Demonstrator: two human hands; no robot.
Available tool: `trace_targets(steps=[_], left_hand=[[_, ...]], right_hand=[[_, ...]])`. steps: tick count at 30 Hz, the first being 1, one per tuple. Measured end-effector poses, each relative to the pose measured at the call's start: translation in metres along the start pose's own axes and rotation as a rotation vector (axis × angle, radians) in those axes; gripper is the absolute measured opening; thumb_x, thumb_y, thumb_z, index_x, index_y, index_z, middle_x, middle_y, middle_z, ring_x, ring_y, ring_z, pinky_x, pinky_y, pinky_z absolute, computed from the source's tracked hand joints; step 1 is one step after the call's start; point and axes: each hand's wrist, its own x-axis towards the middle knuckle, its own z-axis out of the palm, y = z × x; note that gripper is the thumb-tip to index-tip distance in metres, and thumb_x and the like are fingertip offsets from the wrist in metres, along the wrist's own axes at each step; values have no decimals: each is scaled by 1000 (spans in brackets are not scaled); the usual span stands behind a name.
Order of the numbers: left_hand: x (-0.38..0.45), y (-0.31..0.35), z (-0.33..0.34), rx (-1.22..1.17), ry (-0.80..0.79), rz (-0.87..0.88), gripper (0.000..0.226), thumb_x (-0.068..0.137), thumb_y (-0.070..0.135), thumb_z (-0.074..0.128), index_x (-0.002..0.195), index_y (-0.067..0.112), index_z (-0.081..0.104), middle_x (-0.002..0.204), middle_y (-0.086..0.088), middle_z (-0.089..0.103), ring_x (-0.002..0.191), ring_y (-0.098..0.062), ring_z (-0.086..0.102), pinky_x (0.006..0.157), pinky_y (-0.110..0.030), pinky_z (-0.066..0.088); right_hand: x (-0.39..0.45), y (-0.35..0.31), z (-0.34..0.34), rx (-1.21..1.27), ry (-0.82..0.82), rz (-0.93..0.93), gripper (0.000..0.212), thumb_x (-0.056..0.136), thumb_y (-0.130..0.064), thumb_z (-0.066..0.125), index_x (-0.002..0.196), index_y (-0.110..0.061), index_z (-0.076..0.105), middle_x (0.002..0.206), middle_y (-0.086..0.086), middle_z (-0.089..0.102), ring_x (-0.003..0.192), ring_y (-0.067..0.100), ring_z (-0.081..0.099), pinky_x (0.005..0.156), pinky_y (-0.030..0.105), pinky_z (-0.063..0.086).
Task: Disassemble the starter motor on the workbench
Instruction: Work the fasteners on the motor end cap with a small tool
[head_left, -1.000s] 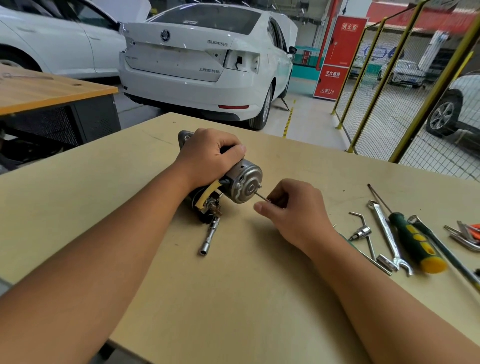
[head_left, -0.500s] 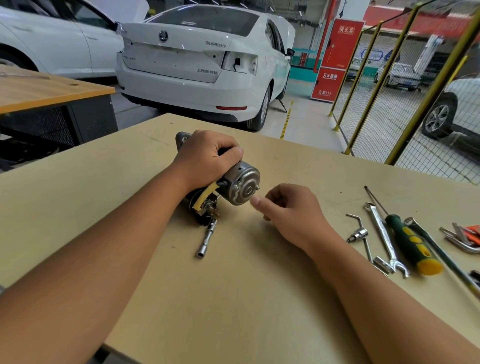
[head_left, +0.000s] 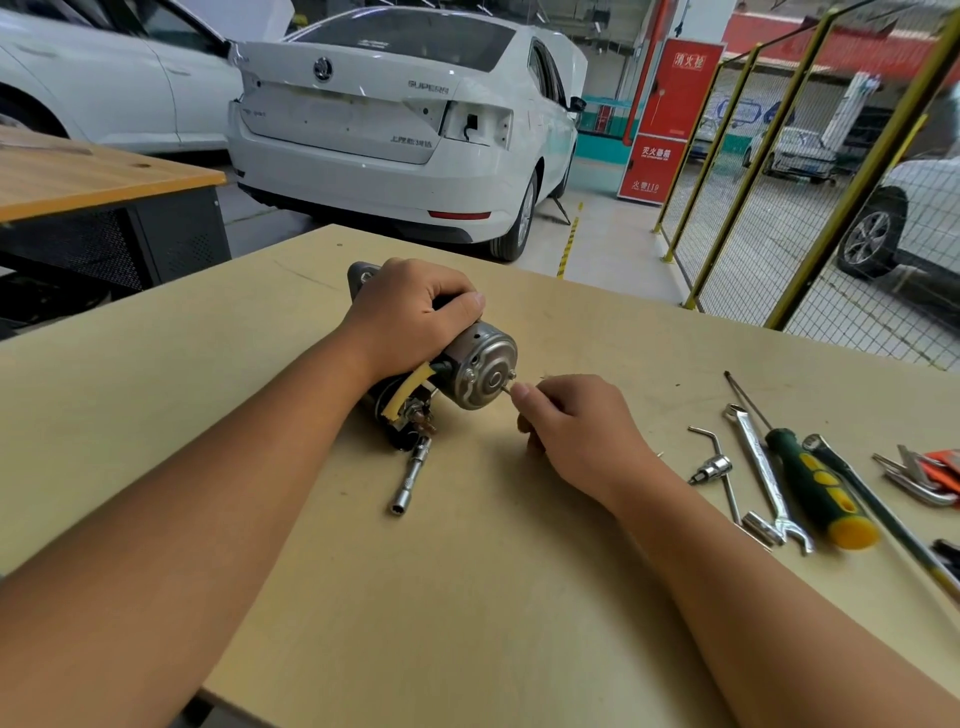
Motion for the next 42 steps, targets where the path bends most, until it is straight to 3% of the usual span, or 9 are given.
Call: trace_targets(steps=[6, 9, 11, 18, 21, 24, 30, 36, 42], left_hand=[[0, 0, 0, -5, -2, -4, 33, 93, 39, 55, 84, 19, 79, 75, 4, 74, 78, -19, 70, 76, -48, 58], [0, 0, -1, -8, 1, -3, 33, 93, 39, 55, 84, 19, 79, 74, 5, 73, 78, -18, 70, 75, -47, 58], [0, 0, 0, -7, 2, -2, 32, 93, 39, 56, 84, 19, 79, 74, 5, 73, 78, -17, 70, 75, -47, 58], [0, -1, 0, -4, -1, -3, 33, 93, 39, 55, 85, 20, 80, 75, 6, 73, 78, -17, 70, 75, -47, 58], [0, -1, 0, -1, -1, 2, 33, 93, 39, 55, 86, 19, 80, 75, 5, 73, 78, -16, 69, 75, -47, 59], [0, -1, 0, 2, -1, 4, 33, 93, 39, 55, 85, 18, 79, 76, 5, 73, 78, -17, 69, 76, -46, 58], [-1, -1, 0, -2, -3, 0, 32, 93, 39, 56, 83, 20, 79, 74, 6, 73, 77, -17, 69, 76, -46, 58], [0, -1, 0, 2, -4, -3, 32, 93, 39, 56, 84, 19, 79, 75, 4, 74, 78, -19, 69, 76, -47, 58], [0, -1, 1, 1, -4, 3, 32, 94, 40, 56, 83, 20, 79, 74, 5, 73, 77, -18, 69, 75, -46, 58]], right_hand=[[0, 2, 1, 29, 144, -29, 34, 75, -46, 84, 66, -23, 60, 62, -8, 59, 55, 4, 51, 50, 22, 35], [0, -1, -1, 44, 65, -6, 46, 86, -60, 66, 67, -18, 67, 62, -3, 67, 59, 10, 60, 58, 31, 46], [-1, -1, -1, 53, 11, 11, 49, 97, -54, 53, 67, -19, 69, 62, -5, 70, 63, 13, 64, 68, 35, 51], [-1, 2, -4, 64, 95, -66, 30, 76, -44, 85, 71, -22, 65, 64, -6, 63, 58, 5, 53, 55, 22, 41], [-2, 0, -3, 57, -5, -35, 36, 90, -55, 66, 74, -23, 70, 64, -7, 69, 59, 3, 58, 61, 26, 47], [-2, -1, -4, 21, -46, -9, 45, 101, -47, 52, 71, -20, 71, 64, -5, 71, 63, 9, 63, 69, 33, 51], [-2, 0, -5, 84, 104, -48, 32, 78, -41, 85, 66, -18, 65, 60, -4, 62, 56, 9, 52, 54, 27, 40], [-2, -2, -4, 22, -55, -1, 42, 99, -46, 55, 71, -20, 71, 65, -8, 72, 59, 2, 60, 65, 31, 47], [-3, -1, -5, 65, 99, -37, 28, 79, -40, 84, 71, -19, 66, 66, -4, 64, 60, 9, 54, 55, 26, 41]])
